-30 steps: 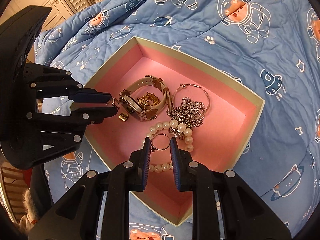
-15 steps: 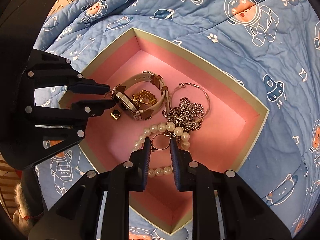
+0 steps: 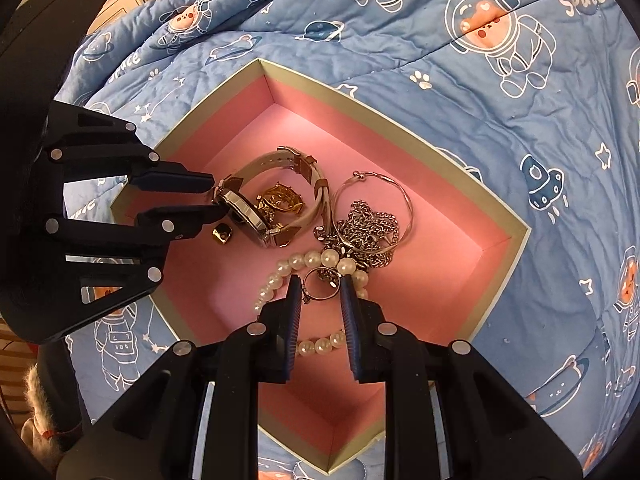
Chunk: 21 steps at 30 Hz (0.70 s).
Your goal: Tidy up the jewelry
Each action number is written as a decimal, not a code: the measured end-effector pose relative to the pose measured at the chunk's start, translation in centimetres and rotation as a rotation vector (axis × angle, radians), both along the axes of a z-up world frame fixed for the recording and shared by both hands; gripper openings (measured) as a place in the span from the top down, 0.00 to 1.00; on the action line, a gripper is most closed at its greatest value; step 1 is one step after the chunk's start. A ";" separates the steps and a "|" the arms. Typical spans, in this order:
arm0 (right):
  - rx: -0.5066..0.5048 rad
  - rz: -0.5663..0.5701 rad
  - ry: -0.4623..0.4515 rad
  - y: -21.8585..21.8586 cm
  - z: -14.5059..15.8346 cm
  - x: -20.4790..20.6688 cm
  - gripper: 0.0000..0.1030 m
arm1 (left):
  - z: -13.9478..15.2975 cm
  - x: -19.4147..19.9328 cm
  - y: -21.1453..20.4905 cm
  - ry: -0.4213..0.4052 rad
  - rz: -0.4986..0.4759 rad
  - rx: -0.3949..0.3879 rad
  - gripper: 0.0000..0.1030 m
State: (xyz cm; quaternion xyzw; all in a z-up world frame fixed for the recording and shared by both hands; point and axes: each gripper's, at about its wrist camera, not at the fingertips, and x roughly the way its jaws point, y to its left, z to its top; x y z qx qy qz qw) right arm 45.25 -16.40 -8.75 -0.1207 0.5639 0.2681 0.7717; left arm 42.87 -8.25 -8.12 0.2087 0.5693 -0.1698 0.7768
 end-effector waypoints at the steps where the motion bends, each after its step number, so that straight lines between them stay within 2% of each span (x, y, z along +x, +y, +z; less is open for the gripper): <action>1: -0.001 0.002 -0.003 0.0 0.0 0.0 0.76 | 0.0 -0.1 0.0 -0.001 0.002 -0.003 0.81; 3: 0.003 0.004 -0.007 -0.2 0.1 -0.2 0.59 | 0.0 -0.2 0.0 -0.005 0.005 -0.005 0.78; 4: 0.003 0.000 -0.014 -0.2 0.2 -0.2 0.57 | 0.1 -0.2 0.0 -0.009 0.005 -0.002 0.75; 7: 0.017 0.000 -0.020 -0.3 0.6 -0.3 0.57 | 0.3 -0.4 -0.1 -0.026 0.002 0.010 0.65; 11: 0.031 0.003 -0.043 -0.7 1.6 -0.7 0.57 | 1.2 -0.7 -0.1 -0.043 -0.001 -0.006 0.60; 15: 0.026 0.008 -0.074 -1.2 2.5 -1.3 0.56 | 2.5 -0.8 0.2 -0.074 0.004 -0.013 0.49; 19: 0.027 0.001 -0.132 -1.9 3.8 -2.4 0.55 | 3.7 -1.2 0.6 -0.095 0.022 -0.037 0.46; 20: 0.026 -0.004 -0.152 -2.1 4.2 -2.8 0.53 | 4.2 -1.4 0.8 -0.112 0.028 -0.044 0.46; 21: 0.026 -0.012 -0.178 -2.4 4.6 -3.3 0.39 | 4.6 -2.0 1.0 -0.139 0.035 -0.049 0.44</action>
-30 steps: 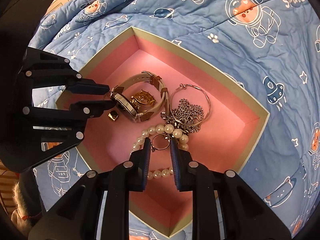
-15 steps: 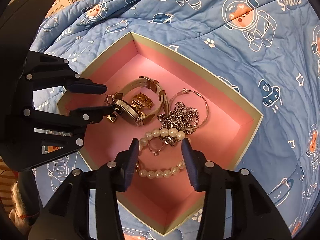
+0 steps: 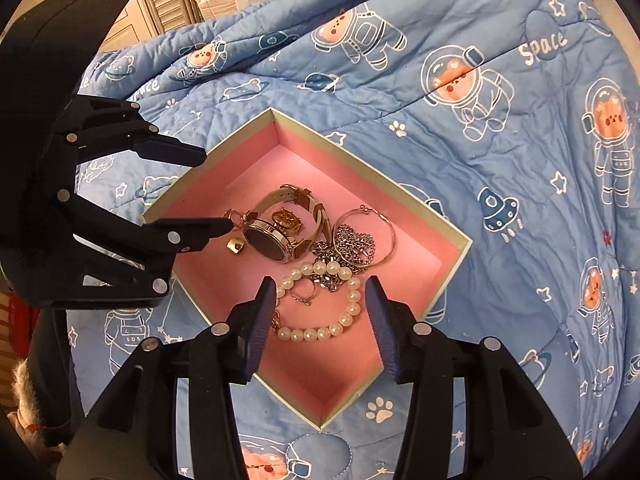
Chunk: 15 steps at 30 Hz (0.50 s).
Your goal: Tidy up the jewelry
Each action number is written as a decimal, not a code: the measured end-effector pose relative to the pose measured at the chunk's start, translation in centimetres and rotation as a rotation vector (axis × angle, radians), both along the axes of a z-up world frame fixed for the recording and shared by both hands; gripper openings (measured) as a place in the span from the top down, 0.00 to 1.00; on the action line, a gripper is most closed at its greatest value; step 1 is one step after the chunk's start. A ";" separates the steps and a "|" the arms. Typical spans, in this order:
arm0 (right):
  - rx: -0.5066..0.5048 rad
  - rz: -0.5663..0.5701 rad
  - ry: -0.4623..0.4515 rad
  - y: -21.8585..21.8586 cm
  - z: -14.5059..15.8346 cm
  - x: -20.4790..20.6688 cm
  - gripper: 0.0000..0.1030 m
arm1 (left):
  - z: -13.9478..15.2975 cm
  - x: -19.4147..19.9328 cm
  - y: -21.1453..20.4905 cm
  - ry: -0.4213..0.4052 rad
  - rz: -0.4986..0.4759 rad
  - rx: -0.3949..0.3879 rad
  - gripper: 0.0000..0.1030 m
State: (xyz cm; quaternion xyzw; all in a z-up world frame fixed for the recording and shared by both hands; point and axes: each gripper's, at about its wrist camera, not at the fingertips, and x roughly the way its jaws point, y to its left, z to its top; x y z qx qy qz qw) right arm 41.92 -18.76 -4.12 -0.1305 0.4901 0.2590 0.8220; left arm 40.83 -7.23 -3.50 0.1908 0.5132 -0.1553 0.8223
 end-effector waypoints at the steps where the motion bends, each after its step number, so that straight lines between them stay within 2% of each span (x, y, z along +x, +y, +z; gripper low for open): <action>1: 0.006 -0.016 -0.032 -0.2 0.5 -0.5 0.32 | 0.6 -0.6 0.4 -0.032 0.008 -0.015 0.39; 2: 0.013 -0.036 -0.068 -0.5 0.8 -1.2 0.27 | 0.9 -1.0 0.5 -0.062 0.019 -0.039 0.36; 4: 0.023 -0.061 -0.111 -0.8 1.2 -2.5 0.27 | 1.8 -2.6 1.3 -0.131 0.056 -0.077 0.22; 8: -0.016 -0.142 -0.244 -1.1 1.6 -5.6 0.25 | 2.7 -6.1 1.9 -0.265 0.073 -0.123 0.17; 9: -0.016 -0.169 -0.275 -1.2 1.7 -6.5 0.17 | 2.9 -7.0 2.1 -0.295 0.088 -0.131 0.13; 11: 0.022 -0.219 -0.316 -1.5 2.0 -8.0 0.16 | 3.1 -8.8 2.9 -0.340 0.131 -0.167 0.12; 14: 0.104 -0.327 -0.393 -2.3 2.5 -11.0 0.14 | 3.1 -11.8 4.5 -0.401 0.226 -0.264 0.11; 15: 0.129 -0.361 -0.425 -2.6 2.6 -12.2 0.09 | 3.1 -12.8 5.1 -0.425 0.258 -0.299 0.08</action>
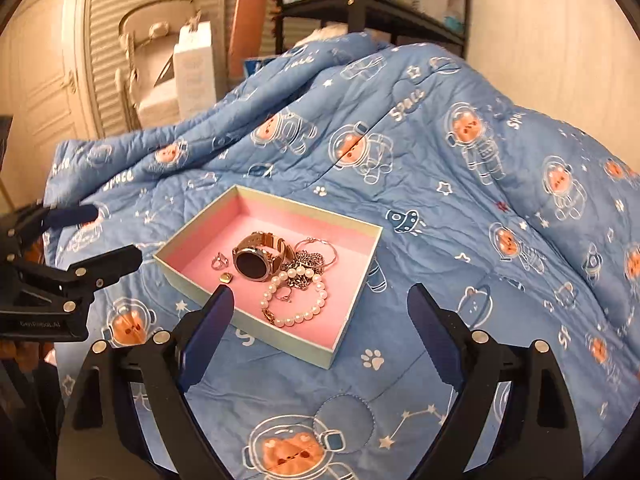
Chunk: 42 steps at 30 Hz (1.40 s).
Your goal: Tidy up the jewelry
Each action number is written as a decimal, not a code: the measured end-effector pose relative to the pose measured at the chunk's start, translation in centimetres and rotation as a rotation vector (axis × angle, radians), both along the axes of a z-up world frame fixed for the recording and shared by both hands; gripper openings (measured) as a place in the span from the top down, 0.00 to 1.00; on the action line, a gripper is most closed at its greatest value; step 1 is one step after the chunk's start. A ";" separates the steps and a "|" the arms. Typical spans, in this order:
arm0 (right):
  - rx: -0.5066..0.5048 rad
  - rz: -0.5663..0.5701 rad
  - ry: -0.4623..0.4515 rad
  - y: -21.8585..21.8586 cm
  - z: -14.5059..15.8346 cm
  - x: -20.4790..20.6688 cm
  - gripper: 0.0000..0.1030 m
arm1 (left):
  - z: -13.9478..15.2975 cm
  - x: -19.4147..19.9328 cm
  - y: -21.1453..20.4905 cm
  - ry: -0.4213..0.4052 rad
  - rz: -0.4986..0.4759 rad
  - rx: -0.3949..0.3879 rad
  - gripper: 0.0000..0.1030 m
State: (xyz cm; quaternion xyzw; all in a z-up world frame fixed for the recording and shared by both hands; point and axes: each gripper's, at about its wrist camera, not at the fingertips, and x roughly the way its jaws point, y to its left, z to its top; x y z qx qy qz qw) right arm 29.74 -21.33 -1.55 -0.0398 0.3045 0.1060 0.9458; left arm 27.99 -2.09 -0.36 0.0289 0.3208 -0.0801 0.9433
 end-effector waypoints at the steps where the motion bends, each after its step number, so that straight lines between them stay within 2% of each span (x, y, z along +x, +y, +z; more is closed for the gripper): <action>1: 0.024 -0.032 -0.040 -0.2 0.0 -1.4 0.08 | 0.0 -1.2 0.5 -0.026 0.022 -0.035 0.07; 4: 0.057 -0.109 -0.143 -0.2 -0.3 -5.3 0.08 | -0.2 -4.5 1.3 -0.107 0.066 -0.099 0.07; 8: 0.075 -0.161 -0.201 0.2 -0.4 -9.7 0.08 | -0.1 -8.6 0.9 -0.203 0.077 -0.098 0.07; 11: 0.077 -0.178 -0.214 0.5 0.2 -12.7 0.08 | 0.2 -11.2 0.8 -0.209 0.064 -0.104 0.07; 18: 0.052 -0.169 -0.254 1.1 1.7 -20.1 0.06 | 0.9 -17.7 2.1 -0.229 0.106 -0.144 0.07; 21: 0.061 -0.168 -0.248 1.2 2.1 -22.7 0.06 | 1.0 -20.3 2.5 -0.239 0.105 -0.139 0.07; 24: 0.080 -0.184 -0.215 1.2 2.2 -24.4 0.06 | 1.2 -22.5 2.3 -0.243 0.102 -0.114 0.07; 31: 0.075 -0.214 -0.202 1.4 1.7 -27.4 0.06 | 1.2 -25.9 2.5 -0.221 0.124 -0.201 0.07; 37: 0.052 -0.208 -0.218 1.3 1.8 -29.0 0.06 | 1.1 -27.4 1.2 -0.277 0.117 -0.133 0.07; 42: 0.062 -0.225 -0.237 0.8 2.1 -29.4 0.06 | 1.0 -27.5 1.2 -0.271 0.118 -0.125 0.07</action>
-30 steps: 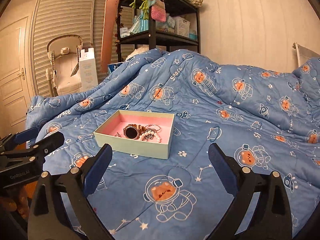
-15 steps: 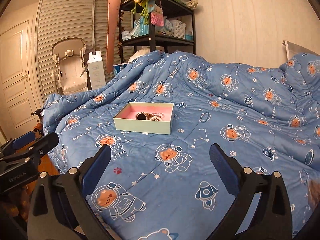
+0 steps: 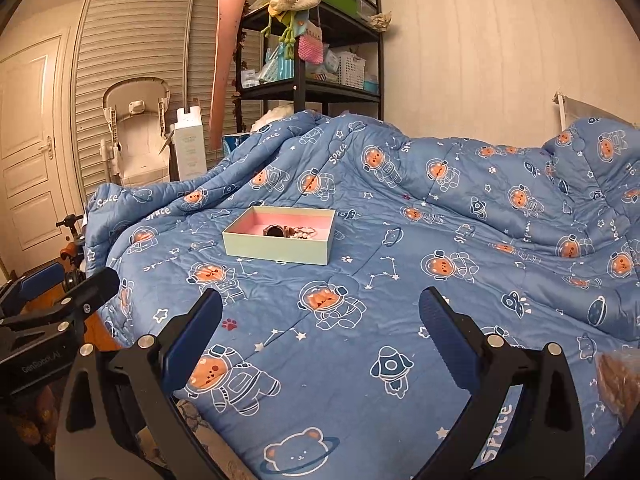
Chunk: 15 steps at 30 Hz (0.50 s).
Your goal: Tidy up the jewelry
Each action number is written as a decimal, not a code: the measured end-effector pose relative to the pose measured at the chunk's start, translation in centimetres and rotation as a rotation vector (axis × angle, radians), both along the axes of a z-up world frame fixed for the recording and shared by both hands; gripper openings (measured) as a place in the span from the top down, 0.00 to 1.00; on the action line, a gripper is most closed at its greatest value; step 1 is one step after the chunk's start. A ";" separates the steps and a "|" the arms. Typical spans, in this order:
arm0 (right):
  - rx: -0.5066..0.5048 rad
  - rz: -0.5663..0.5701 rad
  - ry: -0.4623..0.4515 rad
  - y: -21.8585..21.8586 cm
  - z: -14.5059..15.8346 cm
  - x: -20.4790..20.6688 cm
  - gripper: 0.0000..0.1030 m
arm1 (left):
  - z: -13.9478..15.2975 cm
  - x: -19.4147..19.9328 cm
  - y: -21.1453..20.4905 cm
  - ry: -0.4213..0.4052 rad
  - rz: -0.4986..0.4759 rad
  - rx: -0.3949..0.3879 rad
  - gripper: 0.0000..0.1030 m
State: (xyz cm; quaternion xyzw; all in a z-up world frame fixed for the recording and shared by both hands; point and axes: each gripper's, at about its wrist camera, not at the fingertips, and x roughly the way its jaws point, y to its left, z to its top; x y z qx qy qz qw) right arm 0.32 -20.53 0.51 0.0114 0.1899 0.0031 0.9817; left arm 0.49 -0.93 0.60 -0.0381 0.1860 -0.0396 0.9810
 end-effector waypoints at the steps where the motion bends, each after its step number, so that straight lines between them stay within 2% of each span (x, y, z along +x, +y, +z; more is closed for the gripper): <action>1: 0.001 -0.002 0.005 -0.1 0.0 0.1 0.06 | 0.0 0.0 0.0 -0.002 0.002 0.001 0.07; 15: -0.004 -0.009 0.037 -0.2 -0.4 0.6 0.06 | -0.2 -0.1 0.1 0.006 0.016 0.006 0.07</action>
